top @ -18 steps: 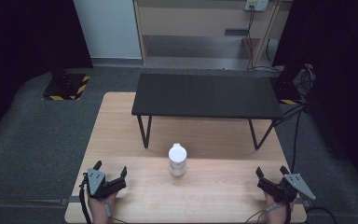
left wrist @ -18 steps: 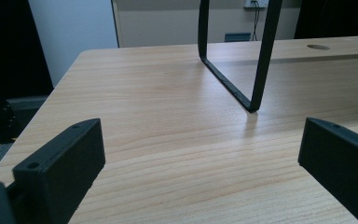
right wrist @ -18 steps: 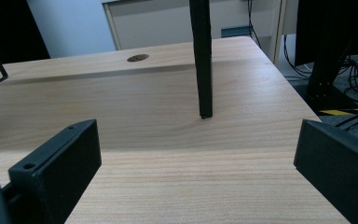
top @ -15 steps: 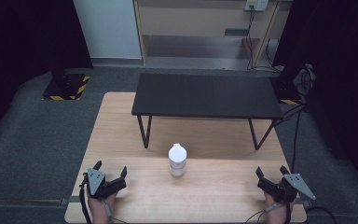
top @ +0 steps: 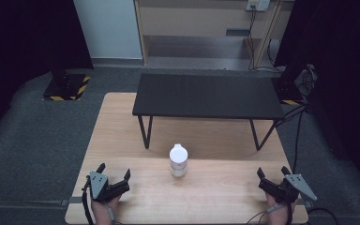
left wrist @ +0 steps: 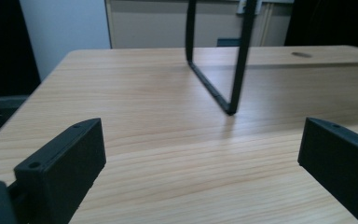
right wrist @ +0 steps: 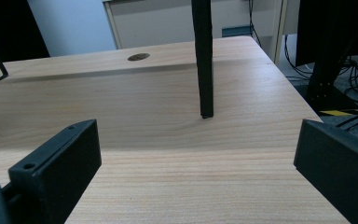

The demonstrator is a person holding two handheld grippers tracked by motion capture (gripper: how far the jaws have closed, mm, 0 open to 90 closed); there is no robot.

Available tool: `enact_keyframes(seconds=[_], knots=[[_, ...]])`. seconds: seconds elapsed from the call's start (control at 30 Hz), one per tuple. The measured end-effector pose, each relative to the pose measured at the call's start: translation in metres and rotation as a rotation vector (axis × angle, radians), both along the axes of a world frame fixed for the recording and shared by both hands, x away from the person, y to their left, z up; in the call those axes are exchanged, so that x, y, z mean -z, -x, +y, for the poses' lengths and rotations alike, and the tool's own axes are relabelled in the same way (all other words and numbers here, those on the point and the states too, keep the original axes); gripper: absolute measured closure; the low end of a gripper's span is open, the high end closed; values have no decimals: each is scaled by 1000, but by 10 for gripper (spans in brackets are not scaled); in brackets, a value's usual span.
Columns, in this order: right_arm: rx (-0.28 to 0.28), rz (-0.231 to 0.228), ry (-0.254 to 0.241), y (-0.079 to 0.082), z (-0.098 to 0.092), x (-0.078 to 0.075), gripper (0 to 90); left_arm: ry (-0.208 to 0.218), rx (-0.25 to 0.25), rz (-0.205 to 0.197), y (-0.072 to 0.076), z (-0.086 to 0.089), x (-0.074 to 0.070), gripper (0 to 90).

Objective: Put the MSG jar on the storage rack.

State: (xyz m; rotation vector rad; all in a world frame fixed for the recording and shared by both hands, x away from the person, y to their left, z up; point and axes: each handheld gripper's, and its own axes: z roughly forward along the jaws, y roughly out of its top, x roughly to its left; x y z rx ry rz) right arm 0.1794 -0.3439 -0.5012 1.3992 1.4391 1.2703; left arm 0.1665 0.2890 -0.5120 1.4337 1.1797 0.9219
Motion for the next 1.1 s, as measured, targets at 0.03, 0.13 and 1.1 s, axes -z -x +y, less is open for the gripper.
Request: enact_keyframes(seconds=[0.03,0.13,1.1], knots=[[0,0,0,0,0,0,8,10,16,2,2,-7,0,0],[2,0,-2,0,0,0,8,52,40,-8,3,-12,1,0],[2,-9,-17,1,-2,2,8,-56,132,-78,-14,-161,-11,0]])
